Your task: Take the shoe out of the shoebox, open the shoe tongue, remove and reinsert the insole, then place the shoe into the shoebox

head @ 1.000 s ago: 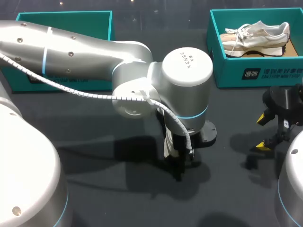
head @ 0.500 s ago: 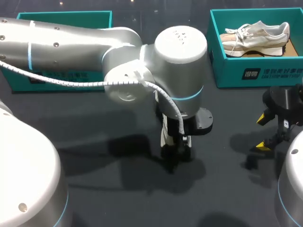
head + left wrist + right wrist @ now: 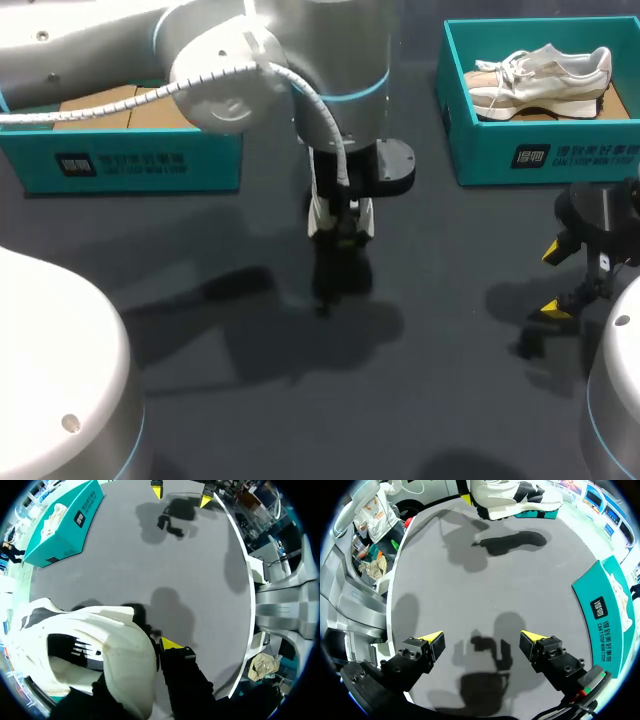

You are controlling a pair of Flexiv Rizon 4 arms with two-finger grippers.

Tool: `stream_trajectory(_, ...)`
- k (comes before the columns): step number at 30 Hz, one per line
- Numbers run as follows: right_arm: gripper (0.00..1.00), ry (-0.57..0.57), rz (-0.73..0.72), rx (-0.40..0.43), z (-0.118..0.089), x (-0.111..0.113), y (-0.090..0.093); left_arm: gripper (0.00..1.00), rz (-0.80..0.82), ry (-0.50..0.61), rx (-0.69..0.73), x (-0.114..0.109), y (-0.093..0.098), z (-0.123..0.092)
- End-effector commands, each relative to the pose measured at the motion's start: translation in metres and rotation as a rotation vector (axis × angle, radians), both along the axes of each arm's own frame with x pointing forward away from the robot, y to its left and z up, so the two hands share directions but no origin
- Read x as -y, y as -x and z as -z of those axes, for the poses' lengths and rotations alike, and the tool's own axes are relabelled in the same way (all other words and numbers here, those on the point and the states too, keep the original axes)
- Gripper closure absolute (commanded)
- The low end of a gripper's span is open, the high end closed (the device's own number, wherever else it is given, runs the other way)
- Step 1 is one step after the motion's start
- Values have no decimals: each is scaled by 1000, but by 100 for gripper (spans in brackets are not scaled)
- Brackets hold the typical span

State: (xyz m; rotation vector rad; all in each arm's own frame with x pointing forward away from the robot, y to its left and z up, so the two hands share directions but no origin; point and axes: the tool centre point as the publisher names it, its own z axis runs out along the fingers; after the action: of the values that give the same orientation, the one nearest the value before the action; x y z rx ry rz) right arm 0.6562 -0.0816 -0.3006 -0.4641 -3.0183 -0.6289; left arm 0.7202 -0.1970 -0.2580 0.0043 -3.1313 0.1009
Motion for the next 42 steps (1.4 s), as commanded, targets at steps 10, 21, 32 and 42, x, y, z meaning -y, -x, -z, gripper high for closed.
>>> stream_trajectory(10, 0, 3, 2, 2, 0, 0, 2, 100, 2, 10, 5, -11, 2, -25)
stream_trajectory(21, 0, 3, 2, 2, 0, 0, 2, 100, 23, 31, 17, -44, -57, -52)
stream_trajectory(32, 0, 3, 2, 2, 0, 0, 2, 100, -8, -17, 7, -132, -151, -84)
stream_trajectory(42, 0, 3, 2, 2, 0, 0, 2, 100, 31, -45, 34, -167, -184, -91)
